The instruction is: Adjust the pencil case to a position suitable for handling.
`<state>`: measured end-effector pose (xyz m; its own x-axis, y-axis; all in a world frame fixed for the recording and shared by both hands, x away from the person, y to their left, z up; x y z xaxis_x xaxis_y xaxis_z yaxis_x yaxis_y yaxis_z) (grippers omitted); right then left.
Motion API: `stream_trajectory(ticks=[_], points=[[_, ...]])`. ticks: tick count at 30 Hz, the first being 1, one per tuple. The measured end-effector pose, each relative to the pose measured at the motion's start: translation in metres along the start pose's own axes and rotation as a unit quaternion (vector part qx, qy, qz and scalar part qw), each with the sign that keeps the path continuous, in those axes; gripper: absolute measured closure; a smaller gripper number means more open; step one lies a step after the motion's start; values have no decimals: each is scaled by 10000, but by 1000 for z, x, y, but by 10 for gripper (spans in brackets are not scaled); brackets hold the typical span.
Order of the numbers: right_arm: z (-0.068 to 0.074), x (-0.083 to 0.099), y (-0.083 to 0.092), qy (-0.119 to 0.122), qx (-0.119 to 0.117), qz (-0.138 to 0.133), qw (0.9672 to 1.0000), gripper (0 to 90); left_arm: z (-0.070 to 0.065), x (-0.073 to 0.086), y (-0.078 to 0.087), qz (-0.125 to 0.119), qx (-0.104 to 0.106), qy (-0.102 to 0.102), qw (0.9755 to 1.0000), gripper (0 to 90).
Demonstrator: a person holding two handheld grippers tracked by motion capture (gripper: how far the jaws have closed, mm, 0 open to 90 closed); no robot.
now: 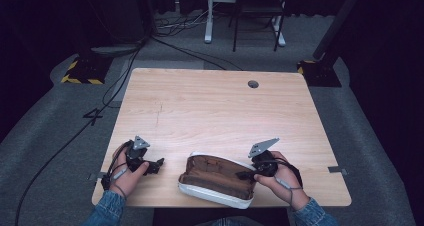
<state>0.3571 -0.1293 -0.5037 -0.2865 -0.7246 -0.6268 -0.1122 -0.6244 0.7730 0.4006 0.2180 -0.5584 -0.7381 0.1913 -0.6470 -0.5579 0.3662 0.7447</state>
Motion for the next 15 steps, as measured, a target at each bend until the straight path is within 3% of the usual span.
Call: stream_trajectory(ticks=[9, 11, 14, 15], points=[[-2, 2, -2, -35, -8, 30, 10000, 784, 0, 0, 0, -5, 7, 7, 10000, 2], [-2, 2, -1, -33, 29, 7, 10000, 724, 0, 0, 0, -2, 9, 4, 10000, 2], [-5, -1, 1, -49, 191, -144, 9997, 542, 0, -1, -1, 7, 14, -24, 10000, 2], [-5, -1, 1, -49, 191, -144, 9997, 542, 0, -1, -1, 7, 14, -24, 10000, 2]])
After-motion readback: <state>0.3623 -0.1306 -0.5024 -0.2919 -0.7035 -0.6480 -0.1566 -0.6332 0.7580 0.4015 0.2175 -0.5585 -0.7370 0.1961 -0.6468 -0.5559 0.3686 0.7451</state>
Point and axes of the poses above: each handheld gripper's, and its own axes: y roughly backward along the jaws, x roughly out of its underside, z roughly to its left, the point moved 7 cm from there along -y, roughly forward along the jaws, and after that the axes turned 12 degrees about y, right-handed, at the moved point
